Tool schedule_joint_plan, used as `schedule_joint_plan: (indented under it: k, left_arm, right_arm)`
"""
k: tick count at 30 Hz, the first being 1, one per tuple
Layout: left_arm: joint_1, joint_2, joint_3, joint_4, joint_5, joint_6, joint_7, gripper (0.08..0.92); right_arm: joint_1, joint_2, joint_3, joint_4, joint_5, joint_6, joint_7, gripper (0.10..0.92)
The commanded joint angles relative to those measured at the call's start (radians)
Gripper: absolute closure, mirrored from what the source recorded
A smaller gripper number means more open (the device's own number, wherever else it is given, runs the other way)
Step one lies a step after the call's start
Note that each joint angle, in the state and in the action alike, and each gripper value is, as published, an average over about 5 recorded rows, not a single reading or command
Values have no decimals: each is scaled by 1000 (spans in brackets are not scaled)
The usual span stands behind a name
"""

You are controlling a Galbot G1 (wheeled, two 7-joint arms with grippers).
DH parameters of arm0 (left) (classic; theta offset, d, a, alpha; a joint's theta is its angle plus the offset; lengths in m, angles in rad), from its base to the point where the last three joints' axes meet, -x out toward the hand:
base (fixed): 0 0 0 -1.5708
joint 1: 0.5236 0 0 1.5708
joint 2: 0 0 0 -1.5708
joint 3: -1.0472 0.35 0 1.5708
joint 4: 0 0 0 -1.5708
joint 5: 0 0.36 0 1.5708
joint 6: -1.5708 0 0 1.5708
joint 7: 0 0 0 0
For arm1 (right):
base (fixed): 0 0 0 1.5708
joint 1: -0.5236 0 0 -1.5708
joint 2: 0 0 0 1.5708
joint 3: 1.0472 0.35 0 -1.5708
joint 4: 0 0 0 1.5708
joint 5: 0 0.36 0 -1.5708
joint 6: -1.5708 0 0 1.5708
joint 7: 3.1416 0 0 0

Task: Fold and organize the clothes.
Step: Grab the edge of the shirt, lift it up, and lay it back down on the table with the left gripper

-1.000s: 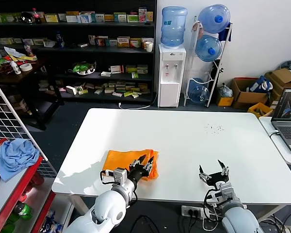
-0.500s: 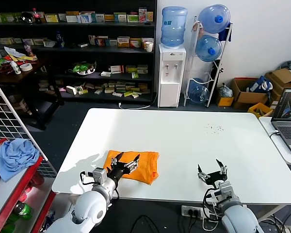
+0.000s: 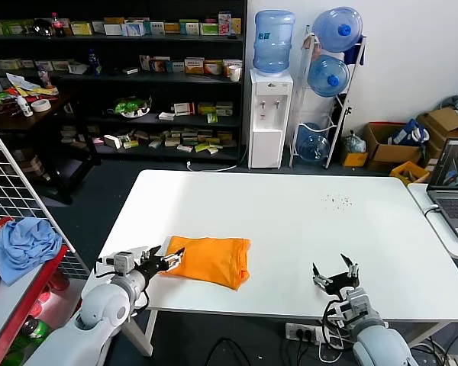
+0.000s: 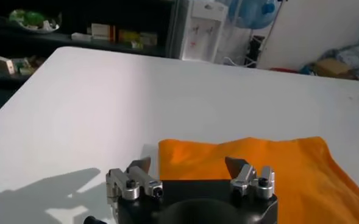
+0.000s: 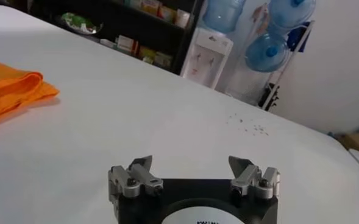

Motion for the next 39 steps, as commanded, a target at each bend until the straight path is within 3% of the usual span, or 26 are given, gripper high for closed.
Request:
schedule_joint_plan:
  k: [1,16,39]
  left_arm:
    - [-26,5,-47,104,-47,75,101,177]
    - [-61,-34,-13,129,-31,67,114,204]
    - [-16,-14,-34,62,-5,41,77,836]
  right_arm:
    - [1,-2,0,-3,0,-1,-4,203]
    - [12,0,-3,-2,2,-9,-2,203]
    - [24,0,-8,18,13,-18,0,203]
